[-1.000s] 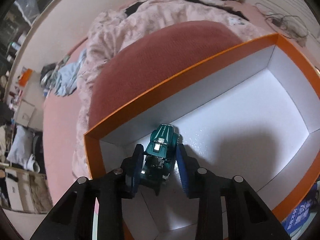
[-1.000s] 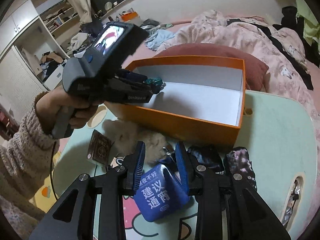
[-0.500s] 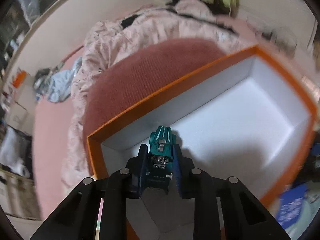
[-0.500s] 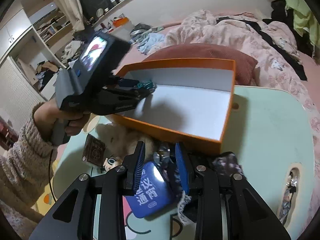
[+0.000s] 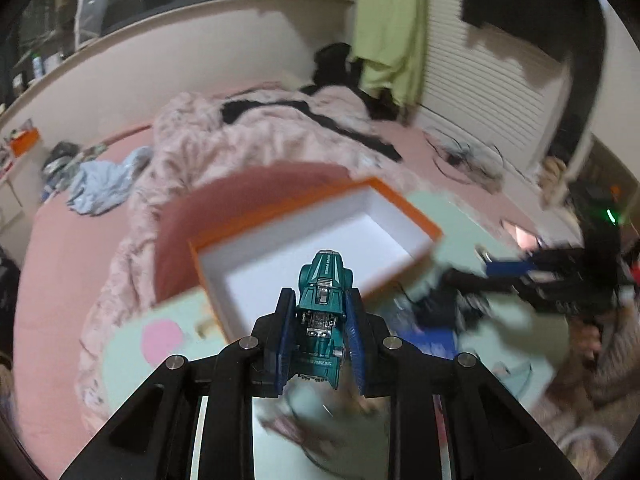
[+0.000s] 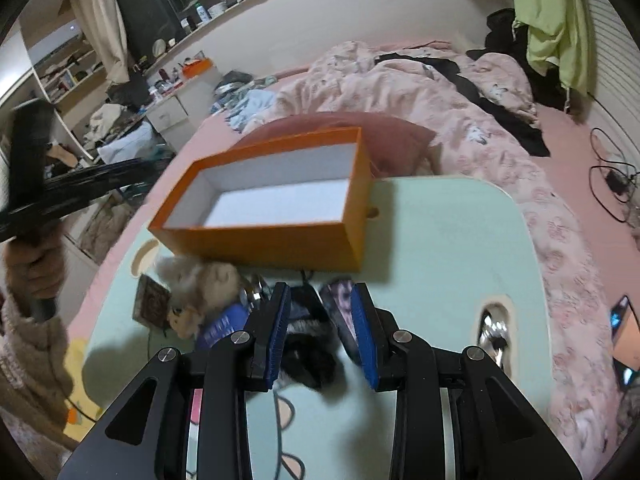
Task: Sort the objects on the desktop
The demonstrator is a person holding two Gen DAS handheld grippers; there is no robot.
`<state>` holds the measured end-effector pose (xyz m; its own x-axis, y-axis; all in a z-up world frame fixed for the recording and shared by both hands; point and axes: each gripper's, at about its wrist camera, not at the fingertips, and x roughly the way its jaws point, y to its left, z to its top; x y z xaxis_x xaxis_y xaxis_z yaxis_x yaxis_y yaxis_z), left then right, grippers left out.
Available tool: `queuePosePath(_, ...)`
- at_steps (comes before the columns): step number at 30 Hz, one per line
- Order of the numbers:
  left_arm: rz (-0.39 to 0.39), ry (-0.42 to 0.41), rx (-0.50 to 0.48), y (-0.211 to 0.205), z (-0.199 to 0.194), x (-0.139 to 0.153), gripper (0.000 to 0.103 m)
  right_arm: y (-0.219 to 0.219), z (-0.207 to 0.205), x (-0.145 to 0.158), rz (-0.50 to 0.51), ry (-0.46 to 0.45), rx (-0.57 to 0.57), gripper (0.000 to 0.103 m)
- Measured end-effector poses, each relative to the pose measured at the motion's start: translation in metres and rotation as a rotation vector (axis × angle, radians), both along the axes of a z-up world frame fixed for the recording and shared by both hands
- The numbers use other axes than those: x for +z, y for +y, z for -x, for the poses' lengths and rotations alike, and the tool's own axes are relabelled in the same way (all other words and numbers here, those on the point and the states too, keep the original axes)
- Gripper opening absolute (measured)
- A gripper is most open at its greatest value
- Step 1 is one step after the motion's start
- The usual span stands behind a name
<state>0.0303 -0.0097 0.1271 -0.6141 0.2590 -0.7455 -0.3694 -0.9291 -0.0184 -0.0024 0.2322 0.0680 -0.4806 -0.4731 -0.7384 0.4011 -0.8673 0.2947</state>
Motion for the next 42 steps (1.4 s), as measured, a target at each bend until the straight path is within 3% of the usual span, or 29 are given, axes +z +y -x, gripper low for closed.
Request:
queuePosePath(5, 0.031, -0.087, 0.031, 0.011, -0.015, -0.047, 0.023, -0.005, -0.010, -0.013, 0.011, -0.046, 0.009, 0.033)
queuePosePath(8, 0.069, -0.050, 0.115, 0.013, -0.019, -0.062, 0.023, -0.008, -0.017, -0.015, 0.008, -0.040, 0.003, 0.033)
queuePosePath(10, 0.048, 0.010, 0.143, 0.010, -0.027, -0.059, 0.027, -0.010, -0.024, -0.012, -0.016, -0.015, -0.013, 0.033)
queuePosePath(12, 0.009, 0.065, 0.156, 0.007, -0.039, -0.050, 0.045, -0.010, -0.032, -0.010, -0.020, 0.001, -0.019, 0.033)
queuePosePath(14, -0.022, 0.114, 0.168, 0.003, -0.052, -0.041, 0.071, -0.010, -0.041, -0.009, -0.022, 0.011, -0.022, 0.035)
queuePosePath(15, -0.041, 0.134, 0.182, 0.000, -0.061, -0.039, 0.075, -0.012, -0.045, -0.010, -0.032, 0.015, -0.020, 0.048)
queuePosePath(16, -0.052, 0.144, 0.196, -0.001, -0.068, -0.038, 0.077, -0.015, -0.052, -0.013, -0.057, 0.027, -0.014, 0.057)
queuePosePath(17, -0.058, 0.153, 0.218, -0.003, -0.078, -0.039, 0.078, -0.018, -0.058, -0.015, -0.088, 0.045, -0.017, 0.059)
queuePosePath(20, -0.022, 0.157, 0.299, -0.008, -0.097, -0.053, 0.083, -0.028, -0.071, -0.027, -0.174, 0.063, -0.027, 0.060)
queuePosePath(24, 0.064, 0.133, 0.366, -0.009, -0.111, -0.079, 0.083, -0.033, -0.080, -0.045, -0.206, 0.049, -0.087, 0.060)
queuePosePath(29, 0.007, 0.072, 0.389, -0.013, -0.113, -0.104, 0.083, -0.046, -0.086, -0.054, -0.272, 0.101, -0.148, 0.064)
queuePosePath(31, 0.031, 0.037, 0.391, -0.008, -0.111, -0.117, 0.086, -0.049, -0.087, -0.054, -0.279, 0.112, -0.145, 0.082)
queuePosePath(33, 0.050, 0.042, 0.407, -0.007, -0.111, -0.117, 0.090, -0.046, -0.087, -0.056, -0.265, 0.118, -0.160, 0.087)
queuePosePath(35, 0.036, 0.017, 0.413, -0.008, -0.109, -0.117, 0.099, -0.041, -0.084, -0.061, -0.269, 0.106, -0.186, 0.103)
queuePosePath(42, 0.039, -0.005, 0.426, -0.006, -0.108, -0.119, 0.102, -0.042, -0.087, -0.061, -0.270, 0.115, -0.193, 0.103)
